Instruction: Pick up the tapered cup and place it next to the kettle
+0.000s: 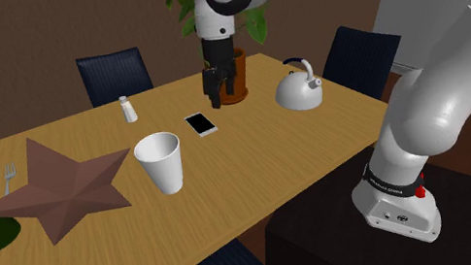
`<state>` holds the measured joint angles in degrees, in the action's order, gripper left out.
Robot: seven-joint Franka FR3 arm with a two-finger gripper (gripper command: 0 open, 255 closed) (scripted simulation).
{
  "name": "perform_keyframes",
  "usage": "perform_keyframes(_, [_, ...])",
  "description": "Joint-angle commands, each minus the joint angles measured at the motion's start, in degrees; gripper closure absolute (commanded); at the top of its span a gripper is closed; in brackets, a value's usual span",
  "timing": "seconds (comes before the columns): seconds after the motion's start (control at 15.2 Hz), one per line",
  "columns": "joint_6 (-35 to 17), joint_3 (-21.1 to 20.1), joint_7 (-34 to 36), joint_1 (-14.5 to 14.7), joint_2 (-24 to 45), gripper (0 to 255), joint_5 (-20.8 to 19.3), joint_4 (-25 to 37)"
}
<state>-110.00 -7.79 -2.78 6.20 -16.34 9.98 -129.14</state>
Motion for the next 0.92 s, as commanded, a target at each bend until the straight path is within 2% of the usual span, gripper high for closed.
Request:
perform_keyframes(0.0, [-1.96, -1.01, 0.70, 0.59, 3.98, 0, 0.08, 2.39])
perform_keyframes(0.73, [-7.41, -4.99, 5.36, 4.27, 26.75, 0, -3.16, 21.41])
perform_keyframes(0.86, [-8.16, -5.06, 5.57, 4.56, 27.93, 0, -3.39, 21.89])
